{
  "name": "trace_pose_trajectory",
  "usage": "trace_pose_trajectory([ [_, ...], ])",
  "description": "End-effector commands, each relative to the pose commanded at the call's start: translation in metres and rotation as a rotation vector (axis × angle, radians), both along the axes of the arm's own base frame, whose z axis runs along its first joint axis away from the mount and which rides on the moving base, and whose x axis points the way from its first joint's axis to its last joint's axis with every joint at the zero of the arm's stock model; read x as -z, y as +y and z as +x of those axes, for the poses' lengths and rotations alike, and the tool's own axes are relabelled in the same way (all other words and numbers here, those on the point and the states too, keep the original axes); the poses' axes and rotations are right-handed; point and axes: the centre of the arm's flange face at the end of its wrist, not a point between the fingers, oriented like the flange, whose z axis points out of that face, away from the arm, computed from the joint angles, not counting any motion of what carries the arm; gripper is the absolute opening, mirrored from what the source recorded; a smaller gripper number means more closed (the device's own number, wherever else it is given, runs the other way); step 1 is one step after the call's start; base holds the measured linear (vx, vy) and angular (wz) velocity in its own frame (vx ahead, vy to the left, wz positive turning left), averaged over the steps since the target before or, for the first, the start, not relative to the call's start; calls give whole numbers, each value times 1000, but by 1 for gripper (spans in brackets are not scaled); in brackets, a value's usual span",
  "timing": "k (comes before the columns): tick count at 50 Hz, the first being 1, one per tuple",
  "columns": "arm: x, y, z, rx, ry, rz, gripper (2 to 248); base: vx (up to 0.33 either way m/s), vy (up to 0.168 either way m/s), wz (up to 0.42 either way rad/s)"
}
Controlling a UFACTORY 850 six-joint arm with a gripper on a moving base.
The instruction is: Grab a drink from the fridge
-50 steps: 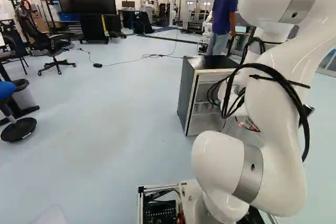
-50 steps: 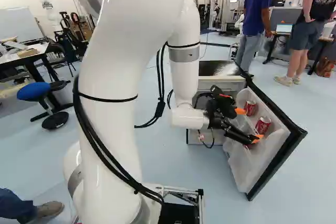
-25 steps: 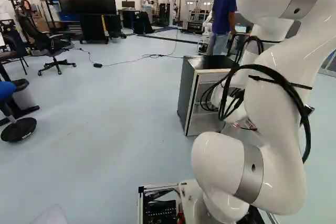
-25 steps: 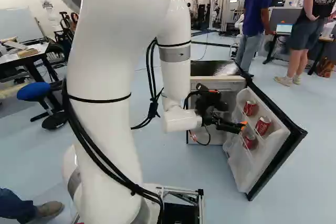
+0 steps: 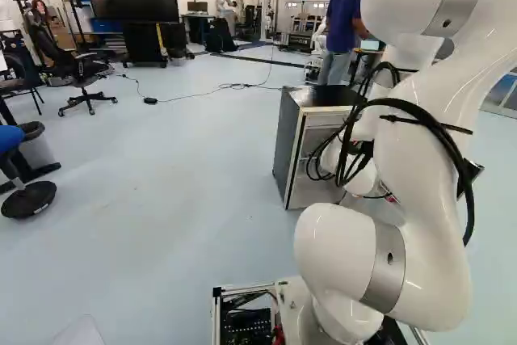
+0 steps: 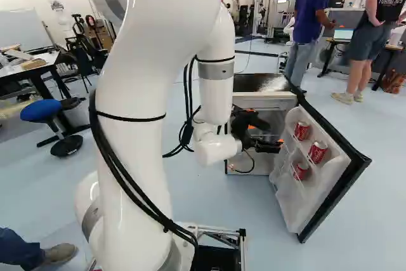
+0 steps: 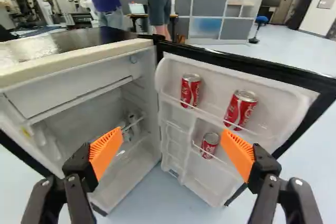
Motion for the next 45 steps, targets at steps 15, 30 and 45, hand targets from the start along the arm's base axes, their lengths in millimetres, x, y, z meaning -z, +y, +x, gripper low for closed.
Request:
trace_pose_trajectory([
  [15, 16, 9, 10, -158, 20, 25, 247, 0, 0, 0],
  [30, 31, 19, 19, -297, 30, 46, 247, 0, 0, 0],
  [45, 47, 20, 22, -323, 48, 66, 247, 0, 0, 0],
])
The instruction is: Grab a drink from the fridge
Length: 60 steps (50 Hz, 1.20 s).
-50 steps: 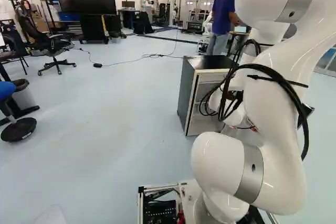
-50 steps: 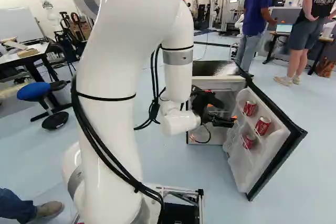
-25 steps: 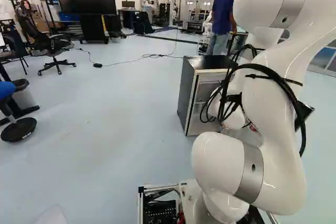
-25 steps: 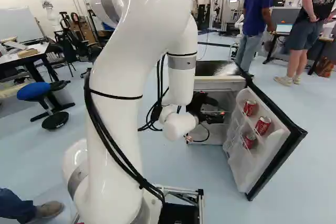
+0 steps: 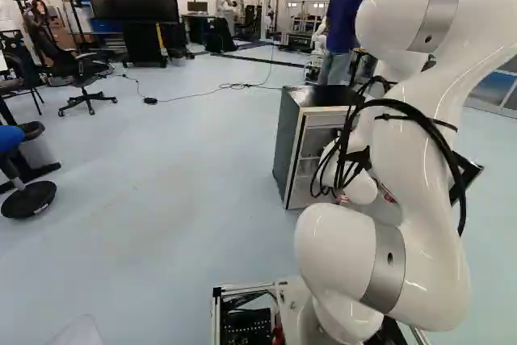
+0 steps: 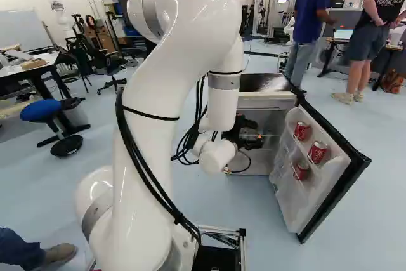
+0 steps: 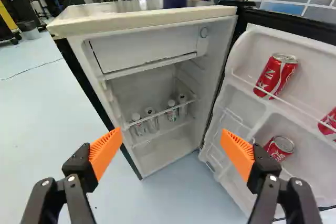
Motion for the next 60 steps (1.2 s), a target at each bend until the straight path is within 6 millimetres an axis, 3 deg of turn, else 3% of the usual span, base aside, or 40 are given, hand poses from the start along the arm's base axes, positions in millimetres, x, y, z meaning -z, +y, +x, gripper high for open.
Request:
trace_pose_trajectory([
  [24, 26, -2, 3, 0, 38, 24, 247, 0, 0, 0],
  [60, 28, -11, 7, 62, 23, 5, 247, 0, 0, 0],
])
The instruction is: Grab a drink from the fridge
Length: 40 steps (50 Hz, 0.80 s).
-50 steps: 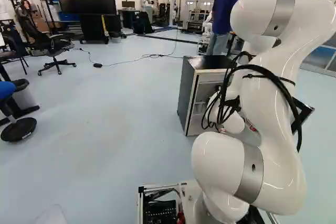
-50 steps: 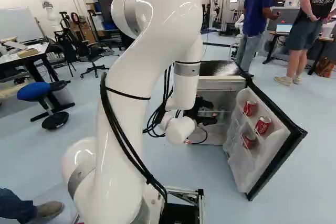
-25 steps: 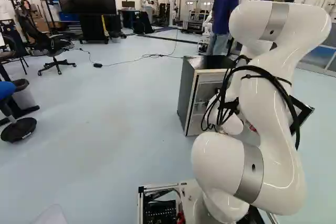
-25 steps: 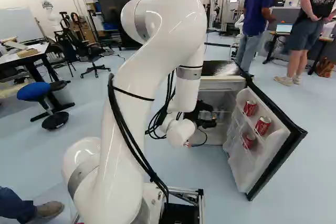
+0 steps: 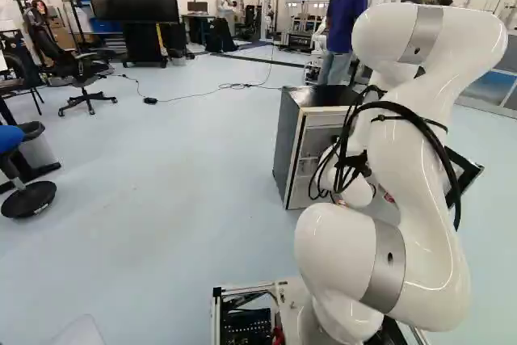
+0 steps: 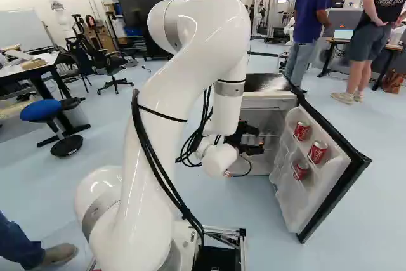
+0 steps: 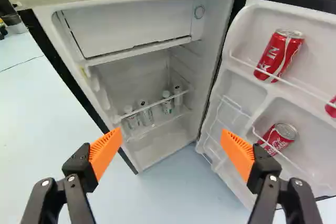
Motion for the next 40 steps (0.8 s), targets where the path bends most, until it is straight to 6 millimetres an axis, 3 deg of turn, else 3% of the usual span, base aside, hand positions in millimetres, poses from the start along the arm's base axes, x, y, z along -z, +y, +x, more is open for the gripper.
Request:
trace_pose_trajectory([
  [40, -7, -34, 4, 168, -113, -106, 247, 0, 0, 0],
])
